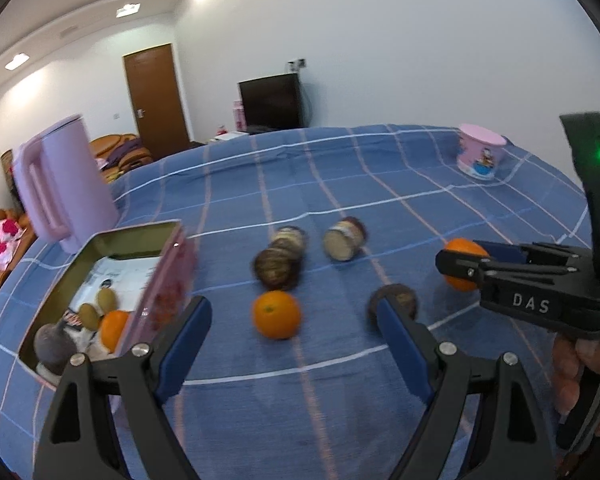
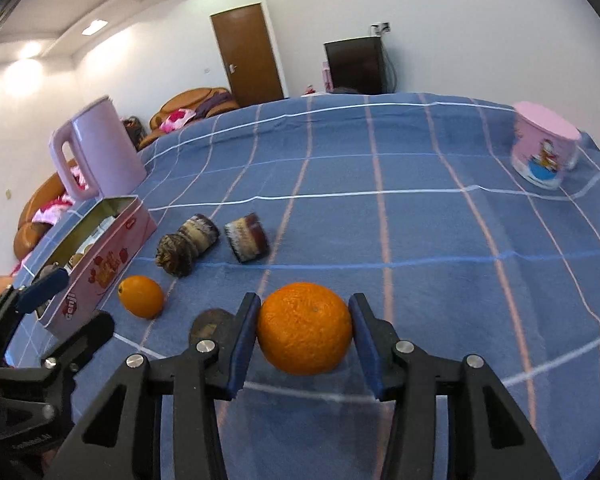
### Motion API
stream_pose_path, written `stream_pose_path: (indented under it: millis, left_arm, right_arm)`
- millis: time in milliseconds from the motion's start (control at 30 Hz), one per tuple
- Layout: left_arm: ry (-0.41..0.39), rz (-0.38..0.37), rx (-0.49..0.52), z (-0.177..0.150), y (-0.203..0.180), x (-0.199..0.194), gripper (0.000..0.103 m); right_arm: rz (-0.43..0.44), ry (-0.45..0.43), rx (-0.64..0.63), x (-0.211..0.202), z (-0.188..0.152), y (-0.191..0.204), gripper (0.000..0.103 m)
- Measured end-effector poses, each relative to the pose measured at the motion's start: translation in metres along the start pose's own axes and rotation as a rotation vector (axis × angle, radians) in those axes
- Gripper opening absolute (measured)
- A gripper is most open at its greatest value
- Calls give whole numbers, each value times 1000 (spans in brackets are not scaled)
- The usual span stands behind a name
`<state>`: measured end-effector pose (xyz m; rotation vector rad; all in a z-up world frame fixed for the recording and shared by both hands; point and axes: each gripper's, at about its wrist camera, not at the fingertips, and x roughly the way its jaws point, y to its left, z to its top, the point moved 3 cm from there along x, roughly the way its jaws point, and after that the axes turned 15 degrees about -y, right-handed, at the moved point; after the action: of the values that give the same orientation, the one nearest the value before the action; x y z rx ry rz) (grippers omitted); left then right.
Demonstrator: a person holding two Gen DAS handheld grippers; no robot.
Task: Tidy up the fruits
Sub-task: 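Close the right tool on the large orange while the left tool closes on the dark brown round fruit, then lift the orange in the right tool while the left tool lifts the brown fruit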
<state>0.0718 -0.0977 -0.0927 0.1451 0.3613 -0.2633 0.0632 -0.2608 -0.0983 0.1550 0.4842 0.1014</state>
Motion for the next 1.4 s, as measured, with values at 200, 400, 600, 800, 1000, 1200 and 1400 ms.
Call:
stream_pose_path:
  millis: [200,400,600,800,1000,1200,1400]
  left_arm:
    - [26,-60,22,1,-27,11,87]
    - [117,-117,15,-3,-39,34,81]
    - [198,-162,13,-14,-50,51,60]
    - [227,-192,-21,-16,-49,55,41]
    - [190,-178,-37,-13,-44,49,41]
    - [131,-149,-28,-7,-41,41,41]
    - [87,-121,-27,-3,-38,35,41]
  right_arm:
    - [-64,-26,-32,-14,2,-14,47]
    - [-81,-11,-30,-10,2,-21,47]
    - [-77,-6,-17,-9,1,-23,48]
    - [-58,41,-17,0,-2,-22,48]
    - [-44,23,-42,-4,-1,-16,48]
    - [-31,-30,-47,-13,2,-14,48]
    - [-26,-64,-68,-18,5,-9,48]
